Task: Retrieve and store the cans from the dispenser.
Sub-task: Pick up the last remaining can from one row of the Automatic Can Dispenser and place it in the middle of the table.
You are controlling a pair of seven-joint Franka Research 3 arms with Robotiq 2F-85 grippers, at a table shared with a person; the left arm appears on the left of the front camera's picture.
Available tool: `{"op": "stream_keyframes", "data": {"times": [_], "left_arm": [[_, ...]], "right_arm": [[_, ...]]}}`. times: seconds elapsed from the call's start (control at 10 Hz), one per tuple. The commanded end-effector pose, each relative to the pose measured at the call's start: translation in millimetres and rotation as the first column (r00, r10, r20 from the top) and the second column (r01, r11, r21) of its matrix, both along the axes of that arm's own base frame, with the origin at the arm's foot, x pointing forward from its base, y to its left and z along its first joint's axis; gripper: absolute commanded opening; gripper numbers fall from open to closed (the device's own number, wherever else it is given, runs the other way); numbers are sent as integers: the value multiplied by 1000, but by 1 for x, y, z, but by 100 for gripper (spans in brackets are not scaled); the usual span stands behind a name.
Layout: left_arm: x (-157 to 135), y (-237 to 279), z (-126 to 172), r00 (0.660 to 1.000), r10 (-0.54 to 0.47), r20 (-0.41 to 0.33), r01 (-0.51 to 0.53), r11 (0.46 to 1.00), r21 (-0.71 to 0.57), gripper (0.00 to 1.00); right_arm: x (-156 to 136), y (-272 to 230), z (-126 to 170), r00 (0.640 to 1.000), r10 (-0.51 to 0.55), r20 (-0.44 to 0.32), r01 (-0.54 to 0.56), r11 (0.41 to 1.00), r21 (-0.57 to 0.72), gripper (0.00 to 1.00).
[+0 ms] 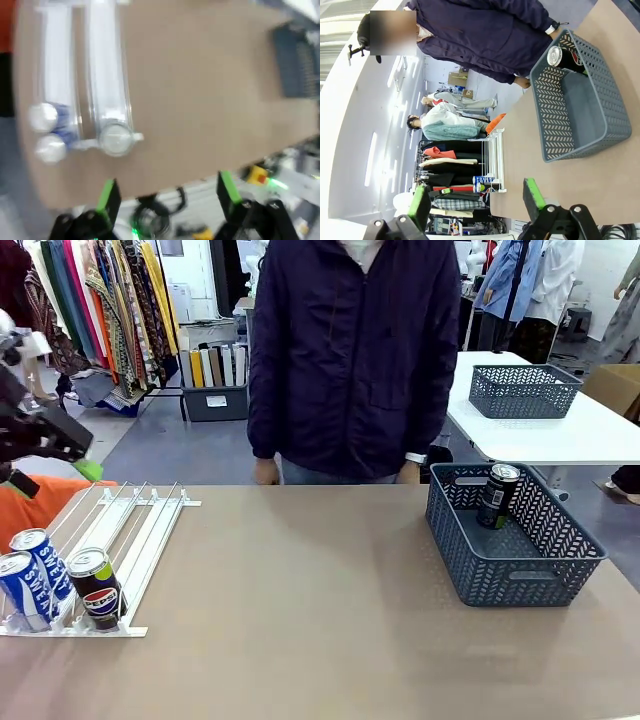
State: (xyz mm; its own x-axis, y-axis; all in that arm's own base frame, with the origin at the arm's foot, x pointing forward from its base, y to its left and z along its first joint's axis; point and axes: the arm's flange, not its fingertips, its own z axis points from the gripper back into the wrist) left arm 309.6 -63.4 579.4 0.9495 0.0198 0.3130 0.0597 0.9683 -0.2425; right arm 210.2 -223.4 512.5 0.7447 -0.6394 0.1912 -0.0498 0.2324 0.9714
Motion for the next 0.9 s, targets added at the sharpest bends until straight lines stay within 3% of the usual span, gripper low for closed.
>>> {"op": "stream_keyframes", "data": {"times": [0.0, 0.1, 0.2, 0.5, 0.8], "left_arm": [[14, 7, -9, 979, 198, -49, -181, 953, 242, 100], [18, 9, -14, 962, 267, -57, -243, 931, 271, 100], [7, -7, -4, 997, 78, 15, -79, 987, 141, 100], [7, -7, -4, 997, 78, 15, -79, 987, 141, 100], [19, -9, -27, 992, 111, -63, -94, 970, 226, 100]], "right_arm": [[3, 0, 1, 999, -3, 38, 2, 1000, 5, 100], [3, 0, 1, 999, -3, 38, 2, 1000, 5, 100], [3, 0, 1, 999, -3, 38, 2, 1000, 5, 100], [3, 0, 1, 999, -3, 38, 2, 1000, 5, 100], [3, 0, 1, 999, -3, 38, 2, 1000, 5, 100]]}}
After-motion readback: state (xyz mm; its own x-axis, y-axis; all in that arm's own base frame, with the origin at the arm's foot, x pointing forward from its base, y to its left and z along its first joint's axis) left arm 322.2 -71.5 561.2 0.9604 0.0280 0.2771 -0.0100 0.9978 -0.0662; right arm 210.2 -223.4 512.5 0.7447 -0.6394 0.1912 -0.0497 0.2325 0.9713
